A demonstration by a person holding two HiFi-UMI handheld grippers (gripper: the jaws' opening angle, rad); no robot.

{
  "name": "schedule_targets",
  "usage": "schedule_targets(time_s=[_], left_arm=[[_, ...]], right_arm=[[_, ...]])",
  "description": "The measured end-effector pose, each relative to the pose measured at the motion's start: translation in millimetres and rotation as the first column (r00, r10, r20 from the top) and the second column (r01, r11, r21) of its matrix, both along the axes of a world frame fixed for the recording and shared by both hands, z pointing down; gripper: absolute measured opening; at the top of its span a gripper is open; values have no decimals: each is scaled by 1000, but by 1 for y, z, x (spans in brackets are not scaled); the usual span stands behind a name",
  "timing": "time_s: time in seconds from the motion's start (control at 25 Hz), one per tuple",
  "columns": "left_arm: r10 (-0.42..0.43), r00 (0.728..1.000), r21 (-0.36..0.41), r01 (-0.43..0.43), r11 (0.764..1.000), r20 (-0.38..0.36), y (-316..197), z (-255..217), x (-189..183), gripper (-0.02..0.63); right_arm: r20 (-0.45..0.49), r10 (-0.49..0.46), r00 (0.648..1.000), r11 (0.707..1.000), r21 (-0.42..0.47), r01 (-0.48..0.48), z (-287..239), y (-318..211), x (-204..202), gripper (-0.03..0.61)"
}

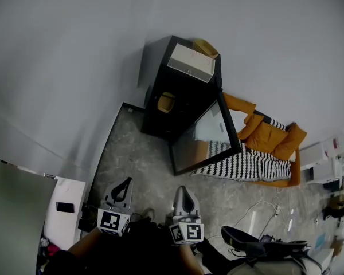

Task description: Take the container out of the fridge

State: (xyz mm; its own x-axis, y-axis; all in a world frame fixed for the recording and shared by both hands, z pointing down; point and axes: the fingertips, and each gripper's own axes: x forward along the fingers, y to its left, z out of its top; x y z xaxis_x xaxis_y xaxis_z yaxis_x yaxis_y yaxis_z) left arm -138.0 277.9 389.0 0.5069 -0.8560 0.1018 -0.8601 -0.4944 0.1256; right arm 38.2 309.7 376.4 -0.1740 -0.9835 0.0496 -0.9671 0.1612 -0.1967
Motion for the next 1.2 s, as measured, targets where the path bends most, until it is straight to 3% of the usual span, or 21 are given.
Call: schedule_targets(time_s=[0.24,0.56,0.68,0.96,1.2], left_arm=[[50,999,-36,-50,998,-3,-7,12,-19,3],[107,994,6,-107,994,-10,-16,25,-28,3],[116,993,-35,-116,993,-23,-22,23,-24,3],[91,996,-31,-92,995,-12,-61,25,-2,3],[79,997,-42,-79,996,3,-105,25,38,2]], right_arm=[[3,39,999,999,13,-39,-5,-9,-21,0],[-5,76,997,997,21,-76,-6,-20,-38,0],[-15,73,997,997,22,-73,-4,-27,-38,0],[-7,47,999,999,14,-47,8,-64,-15,0],[-15,2,1000,1000,17,-2,9,-119,26,0]])
